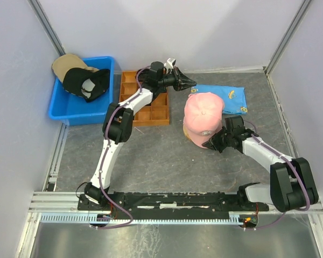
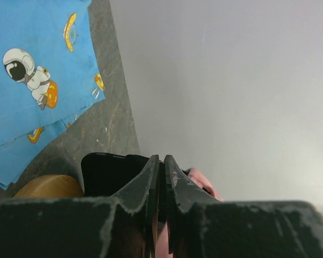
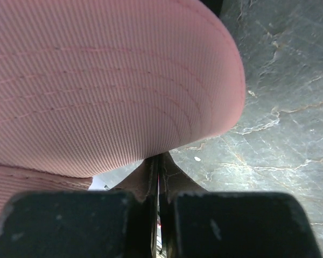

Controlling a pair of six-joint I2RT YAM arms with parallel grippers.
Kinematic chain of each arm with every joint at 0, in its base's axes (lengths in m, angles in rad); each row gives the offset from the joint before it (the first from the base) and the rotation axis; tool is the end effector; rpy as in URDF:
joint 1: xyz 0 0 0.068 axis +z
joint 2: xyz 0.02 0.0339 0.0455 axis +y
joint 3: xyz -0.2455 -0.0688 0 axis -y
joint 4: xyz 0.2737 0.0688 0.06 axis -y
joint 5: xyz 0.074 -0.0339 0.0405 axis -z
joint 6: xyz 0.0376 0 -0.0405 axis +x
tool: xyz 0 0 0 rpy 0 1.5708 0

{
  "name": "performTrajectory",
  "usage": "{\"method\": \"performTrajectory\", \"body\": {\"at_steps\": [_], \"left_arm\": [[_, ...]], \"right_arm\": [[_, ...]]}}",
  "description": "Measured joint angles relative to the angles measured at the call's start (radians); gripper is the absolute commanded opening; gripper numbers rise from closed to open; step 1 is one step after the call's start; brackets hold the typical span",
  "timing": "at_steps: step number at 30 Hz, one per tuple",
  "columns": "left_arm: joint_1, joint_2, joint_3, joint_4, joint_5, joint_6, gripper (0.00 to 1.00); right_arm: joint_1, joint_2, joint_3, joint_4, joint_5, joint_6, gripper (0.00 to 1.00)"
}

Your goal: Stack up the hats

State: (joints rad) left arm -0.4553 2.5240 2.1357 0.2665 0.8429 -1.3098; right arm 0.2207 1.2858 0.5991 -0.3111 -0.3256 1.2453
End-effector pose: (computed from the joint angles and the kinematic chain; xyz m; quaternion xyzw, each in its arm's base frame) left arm 0.5216 -0.2866 0.1955 -0.0364 0.7342 -0.6617 0.1475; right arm 0.2512 0.0687 0.1299 0.4241 0.8475 0.3021 0.1032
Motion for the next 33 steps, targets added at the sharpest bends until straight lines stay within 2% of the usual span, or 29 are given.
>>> {"method": "performTrajectory", "body": {"at_steps": [5,13,23,29,33], "left_arm": [[-0.003,0.000,-0.095,0.046,0.009,-0.013,0.15],[-0.002,-0.016,-0.239,0.057,0.025,-0.011,0.14],[-0.002,-0.155,-0.490,0.066,0.031,-0.002,0.12],[-0.002,-0.271,-0.621,0.090,0.031,0.012,0.12],[0.007,-0.310,-0.636,0.098,0.029,0.023,0.15]], "right_arm": [[0.002,0.029,0.024,-0.012,0.049,-0.012,0.00],[-0.024,0.008,0.124,-0.142,0.135,-0.103,0.00],[-0.231,-0.031,0.285,-0.258,0.196,-0.278,0.00],[-0.258,0.071,0.385,-0.276,0.166,-0.346,0.00],[-0.258,0.048,0.386,-0.317,0.153,-0.369,0.04]]}}
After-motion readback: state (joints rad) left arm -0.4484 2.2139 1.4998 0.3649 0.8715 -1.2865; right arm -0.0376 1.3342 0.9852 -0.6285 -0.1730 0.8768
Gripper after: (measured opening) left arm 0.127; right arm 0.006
